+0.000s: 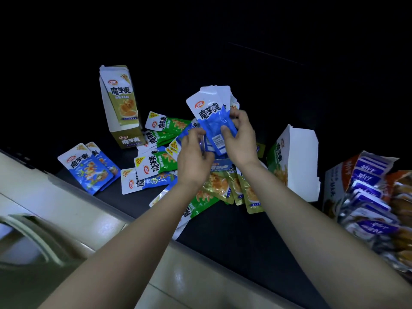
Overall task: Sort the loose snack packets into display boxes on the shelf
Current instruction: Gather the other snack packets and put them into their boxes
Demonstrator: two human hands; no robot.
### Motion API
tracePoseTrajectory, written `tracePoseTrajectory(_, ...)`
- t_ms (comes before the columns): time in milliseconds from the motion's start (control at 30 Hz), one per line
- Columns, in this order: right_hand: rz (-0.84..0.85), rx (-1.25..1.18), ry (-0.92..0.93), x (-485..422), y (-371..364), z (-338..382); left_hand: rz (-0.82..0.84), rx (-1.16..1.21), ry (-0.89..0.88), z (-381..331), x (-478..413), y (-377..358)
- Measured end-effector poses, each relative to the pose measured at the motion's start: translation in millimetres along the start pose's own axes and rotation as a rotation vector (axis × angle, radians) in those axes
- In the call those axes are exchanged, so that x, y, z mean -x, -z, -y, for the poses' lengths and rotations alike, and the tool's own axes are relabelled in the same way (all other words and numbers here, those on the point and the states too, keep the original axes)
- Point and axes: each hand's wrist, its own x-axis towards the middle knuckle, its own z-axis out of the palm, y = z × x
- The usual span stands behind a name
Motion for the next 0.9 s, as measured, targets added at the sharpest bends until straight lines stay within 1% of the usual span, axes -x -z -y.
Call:
tracePoseTrajectory(67, -0.002, 0.112, 0.014, 2.4, 0.2, -3.7, 0.001, 0.019, 0.013, 0.9, -0.8, -1.3)
tracePoseTrajectory(133, -0.036, 0.289, 0.082, 6.1, 2.1, -8.0, 0.014, 0.007, 0.022, 1.6, -2.8, -1.6)
tracePoseTrajectory(167, -0.049, 0.317, 0.113, 6.8, 4.2, -10.2, 0.022, 0.004, 0.024, 1.7, -3.9, -1.8)
tracePoseTrajectory(267, 0.016, 0.274, 0.098, 2.2, 12.0, -13.0, 0.046, 0.055, 0.049, -0.1, -8.0, -1.2)
tracePoseTrajectory(333, 0.056, 0.320, 0.108, -0.6, 16.1, -14.5, 0.039, 0.145, 0.064, -2.3, -11.5, 0.1)
tracePoseTrajectory(400, 0.067, 0.344, 0.147, -0.7, 18.3, -16.2, 0.023, 0.179, 0.075, -6.3, -15.3, 1.5)
tracePoseTrajectory(467, 0.084, 0.321, 0.153, 0.3, 19.4, -17.5, 0.022, 0.152, 0.088, -9.7, -19.1, 1.4)
tracePoseTrajectory(633, 0.068, 0.349, 0.076, -4.7, 24.9, -13.5, 0.054, 0.083, 0.037, -10.7, -30.9, 0.7)
tracePoseTrajectory(700, 0.058, 0.219, 0.051, -10.2, 30.9, -8.6, 0.072, 0.037, 0.027, -7.8, -38.0, 5.2)
tracePoseTrajectory(767, 0.093, 0.094, 0.013, -18.1, 35.4, -3.8, 0.055, -0.046, 0.004, -8.7, -44.5, 10.7)
tracePoseTrajectory(833, 0.160, 0.130, 0.020, -24.5, 35.1, -0.6, 0.064, -0.120, -0.019, -12.8, -49.6, 13.5)
tracePoseTrajectory(900, 0.184, 0.170, 0.040, -27.3, 33.3, -0.4, 0.111, -0.190, -0.046, -17.6, -51.3, 11.6)
